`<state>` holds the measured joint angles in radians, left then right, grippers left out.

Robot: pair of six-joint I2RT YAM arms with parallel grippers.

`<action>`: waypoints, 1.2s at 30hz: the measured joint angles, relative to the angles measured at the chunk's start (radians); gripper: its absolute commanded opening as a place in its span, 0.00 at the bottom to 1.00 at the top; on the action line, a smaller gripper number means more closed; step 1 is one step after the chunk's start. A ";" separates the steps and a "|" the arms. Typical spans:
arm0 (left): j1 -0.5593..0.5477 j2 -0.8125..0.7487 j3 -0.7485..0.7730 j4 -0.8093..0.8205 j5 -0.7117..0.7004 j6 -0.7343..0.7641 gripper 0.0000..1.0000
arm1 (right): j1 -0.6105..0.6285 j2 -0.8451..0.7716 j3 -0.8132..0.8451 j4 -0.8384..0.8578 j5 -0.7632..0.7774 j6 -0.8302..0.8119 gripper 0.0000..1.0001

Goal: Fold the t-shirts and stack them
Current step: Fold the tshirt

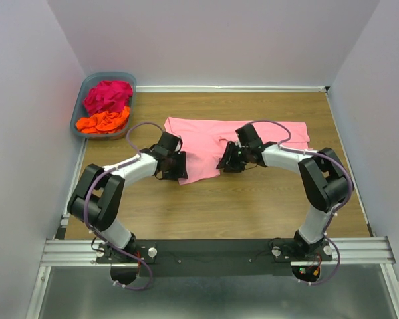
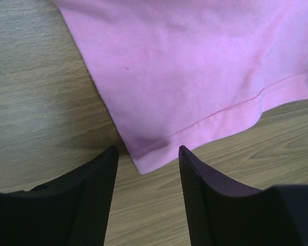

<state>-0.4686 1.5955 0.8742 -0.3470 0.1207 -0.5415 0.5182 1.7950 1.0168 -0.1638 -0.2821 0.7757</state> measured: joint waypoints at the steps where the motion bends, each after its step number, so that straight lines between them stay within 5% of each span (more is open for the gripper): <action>1: 0.000 0.002 0.000 0.007 0.000 -0.003 0.57 | 0.001 0.006 0.000 0.006 -0.001 0.005 0.47; 10: -0.011 0.019 0.000 0.046 0.000 -0.013 0.47 | 0.013 0.043 -0.001 0.048 -0.026 0.028 0.44; 14: -0.017 0.028 -0.001 0.061 0.000 -0.016 0.29 | 0.024 0.052 -0.001 0.059 -0.035 0.037 0.34; 18: -0.019 0.035 -0.002 0.063 0.000 -0.019 0.00 | 0.032 0.060 -0.003 0.059 -0.041 0.038 0.13; 21: -0.021 0.036 0.001 0.055 -0.001 -0.020 0.00 | 0.034 0.060 -0.003 0.057 -0.040 0.036 0.01; 27: -0.021 0.057 0.091 -0.021 -0.037 -0.001 0.00 | 0.034 0.060 0.022 0.045 -0.037 0.033 0.01; 36: 0.051 0.158 0.433 -0.060 -0.106 0.080 0.00 | 0.001 0.075 0.194 0.041 -0.019 0.020 0.01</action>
<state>-0.4175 1.7535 1.3067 -0.4072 0.0143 -0.4614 0.5190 1.8702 1.2110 -0.1230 -0.3008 0.7956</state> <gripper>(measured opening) 0.006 0.012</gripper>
